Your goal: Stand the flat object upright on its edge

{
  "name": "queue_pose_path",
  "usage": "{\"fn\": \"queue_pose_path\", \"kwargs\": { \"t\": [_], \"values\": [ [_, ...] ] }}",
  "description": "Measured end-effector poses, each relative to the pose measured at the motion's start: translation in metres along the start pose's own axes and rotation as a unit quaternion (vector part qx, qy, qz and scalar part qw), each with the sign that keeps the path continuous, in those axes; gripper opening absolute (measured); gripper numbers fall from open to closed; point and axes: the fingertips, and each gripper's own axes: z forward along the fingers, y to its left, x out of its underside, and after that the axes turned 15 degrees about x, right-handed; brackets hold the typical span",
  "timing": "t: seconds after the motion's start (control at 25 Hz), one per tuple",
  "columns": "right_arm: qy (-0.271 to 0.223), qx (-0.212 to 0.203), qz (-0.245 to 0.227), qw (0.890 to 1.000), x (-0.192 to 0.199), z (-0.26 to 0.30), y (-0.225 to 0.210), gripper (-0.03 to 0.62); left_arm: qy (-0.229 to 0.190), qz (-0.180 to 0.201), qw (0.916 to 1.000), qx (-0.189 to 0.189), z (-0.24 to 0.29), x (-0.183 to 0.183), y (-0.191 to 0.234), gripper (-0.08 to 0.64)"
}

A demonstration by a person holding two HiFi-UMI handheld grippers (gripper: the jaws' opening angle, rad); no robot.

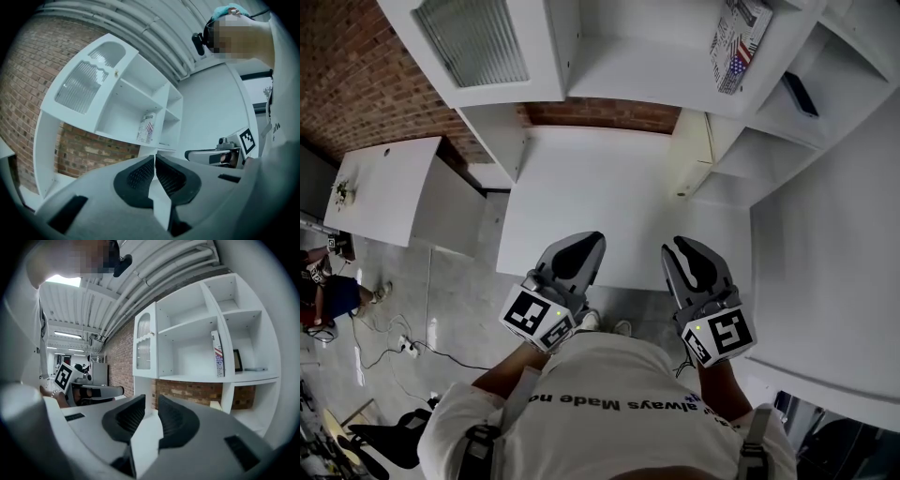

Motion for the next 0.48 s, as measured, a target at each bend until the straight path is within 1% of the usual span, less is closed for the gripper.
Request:
{"fn": "queue_pose_path", "kwargs": {
  "t": [0.24, 0.48],
  "values": [
    [-0.006, 0.003, 0.001, 1.000, -0.0083, -0.0092, 0.0037, 0.084, -0.011, -0.013, 0.9998, 0.005, -0.0047, -0.0063, -0.0050, 0.021],
    [-0.007, 0.009, 0.001, 1.000, -0.0102, -0.0107, 0.0058, 0.077, -0.018, -0.008, 0.9998, 0.004, -0.0067, -0.0110, -0.0047, 0.021]
  ]
}}
